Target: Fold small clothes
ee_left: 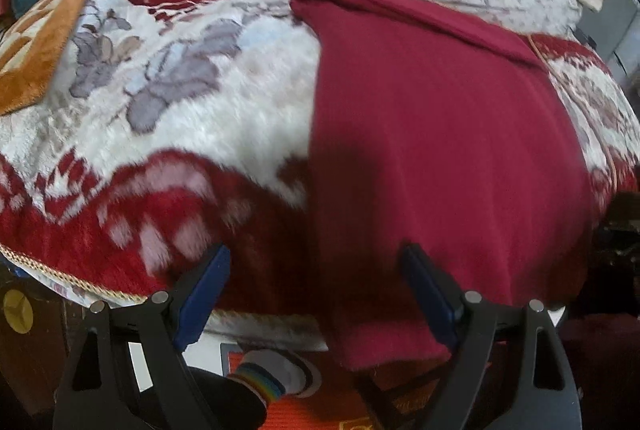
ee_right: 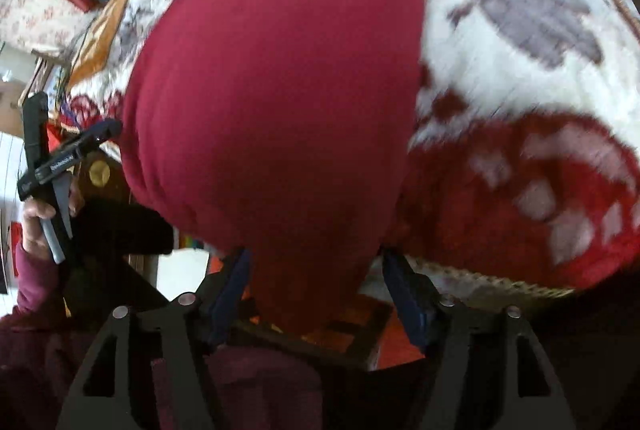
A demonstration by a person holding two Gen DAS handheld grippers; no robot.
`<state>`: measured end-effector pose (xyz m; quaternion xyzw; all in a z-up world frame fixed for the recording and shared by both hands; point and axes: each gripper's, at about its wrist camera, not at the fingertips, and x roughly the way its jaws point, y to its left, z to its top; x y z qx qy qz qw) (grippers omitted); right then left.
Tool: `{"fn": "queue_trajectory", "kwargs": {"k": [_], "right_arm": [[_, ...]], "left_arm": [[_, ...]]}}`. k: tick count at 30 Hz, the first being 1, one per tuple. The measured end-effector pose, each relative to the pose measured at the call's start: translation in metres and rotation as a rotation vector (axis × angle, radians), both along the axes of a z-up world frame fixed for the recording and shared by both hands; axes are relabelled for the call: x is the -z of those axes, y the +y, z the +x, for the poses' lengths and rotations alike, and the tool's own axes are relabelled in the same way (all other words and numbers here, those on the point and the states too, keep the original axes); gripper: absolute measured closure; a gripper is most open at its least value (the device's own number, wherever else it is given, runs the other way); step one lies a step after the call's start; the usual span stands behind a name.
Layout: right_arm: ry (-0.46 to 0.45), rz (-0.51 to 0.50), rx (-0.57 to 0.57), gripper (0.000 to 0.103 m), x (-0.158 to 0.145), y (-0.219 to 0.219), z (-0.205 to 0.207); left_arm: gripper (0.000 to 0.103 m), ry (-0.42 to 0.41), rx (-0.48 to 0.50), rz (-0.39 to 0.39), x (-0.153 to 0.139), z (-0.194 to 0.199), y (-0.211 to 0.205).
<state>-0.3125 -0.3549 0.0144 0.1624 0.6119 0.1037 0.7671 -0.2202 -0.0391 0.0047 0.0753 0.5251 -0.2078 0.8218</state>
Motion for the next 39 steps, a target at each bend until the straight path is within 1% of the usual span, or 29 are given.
{"fn": "queue_trajectory", "kwargs": {"k": [6,12,14,16,17,18,19,20,21,22,23,24,25,27,28,30,32,34,35,36,38,39], "right_arm": [[0.04,0.034,-0.017,0.029,0.014,0.009,0.005],[0.02,0.039,-0.054,0.029,0.013,0.018,0.004],[0.023,0.041,-0.045,0.031,0.016,0.018,0.006],[0.031,0.04,-0.028,0.044,0.021,0.017,0.008],[0.033,0.039,-0.021,0.056,0.022,0.016,0.009],[0.03,0.038,-0.018,0.07,0.023,0.016,0.01],[0.025,0.041,-0.018,0.078,0.022,0.015,0.01],[0.018,0.052,-0.021,0.084,0.02,0.014,0.01],[0.007,0.061,-0.025,0.088,0.017,0.014,0.009],[-0.002,0.063,-0.031,0.09,0.014,0.014,0.007],[-0.012,0.065,-0.038,0.091,0.011,0.014,0.006],[-0.021,0.066,-0.047,0.091,0.007,0.013,0.005],[-0.028,0.064,-0.05,0.091,0.005,0.014,0.005],[-0.038,0.065,-0.059,0.091,0.001,0.014,0.004],[-0.041,0.067,-0.061,0.091,0.001,0.013,0.003],[-0.042,0.072,-0.063,0.091,0.001,0.012,0.003],[-0.031,0.095,-0.041,0.091,0.006,0.007,0.003],[-0.042,0.128,-0.03,0.091,0.006,-0.006,-0.001],[-0.064,0.162,-0.022,0.092,-0.001,-0.01,-0.001],[-0.087,0.207,-0.013,0.093,-0.008,-0.015,-0.001],[-0.14,0.282,0.016,0.093,-0.027,-0.026,0.001],[-0.186,0.315,0.033,0.093,-0.041,-0.033,0.004]], "left_arm": [[0.017,0.038,0.012,-0.01,0.009,-0.005,-0.001],[0.017,0.066,0.033,-0.019,0.01,-0.006,-0.001],[0.017,0.069,0.032,-0.019,0.012,-0.006,-0.002],[0.017,0.067,0.036,-0.013,0.013,-0.007,-0.002],[0.018,0.064,0.038,-0.006,0.013,-0.008,-0.003],[0.02,0.06,0.041,0.005,0.013,-0.009,-0.004],[0.027,0.058,0.041,0.013,0.014,-0.008,-0.004],[0.033,0.054,0.042,0.029,0.014,-0.009,-0.004],[0.036,0.051,0.046,0.037,0.014,-0.009,-0.004],[0.044,0.053,0.047,0.033,0.012,-0.01,-0.004],[0.077,0.072,0.061,-0.001,0.01,-0.01,-0.004],[0.086,0.115,0.073,-0.049,0.009,-0.01,-0.004],[0.087,0.121,0.069,-0.062,0.008,-0.01,-0.004],[0.087,0.101,0.091,-0.027,0.007,-0.013,-0.01],[0.087,0.104,0.089,-0.027,0.007,-0.012,-0.011],[0.087,0.117,0.082,-0.044,0.007,-0.011,-0.01],[0.088,0.124,0.079,-0.055,0.005,-0.01,-0.009],[0.089,0.142,0.069,-0.1,0.001,-0.009,-0.006],[0.089,0.151,0.069,-0.145,-0.005,-0.008,-0.002],[0.089,0.151,0.069,-0.195,-0.015,-0.005,0.002],[0.089,0.134,0.064,-0.249,-0.032,-0.001,0.005],[0.089,0.116,0.057,-0.282,-0.045,0.005,0.007]]}}
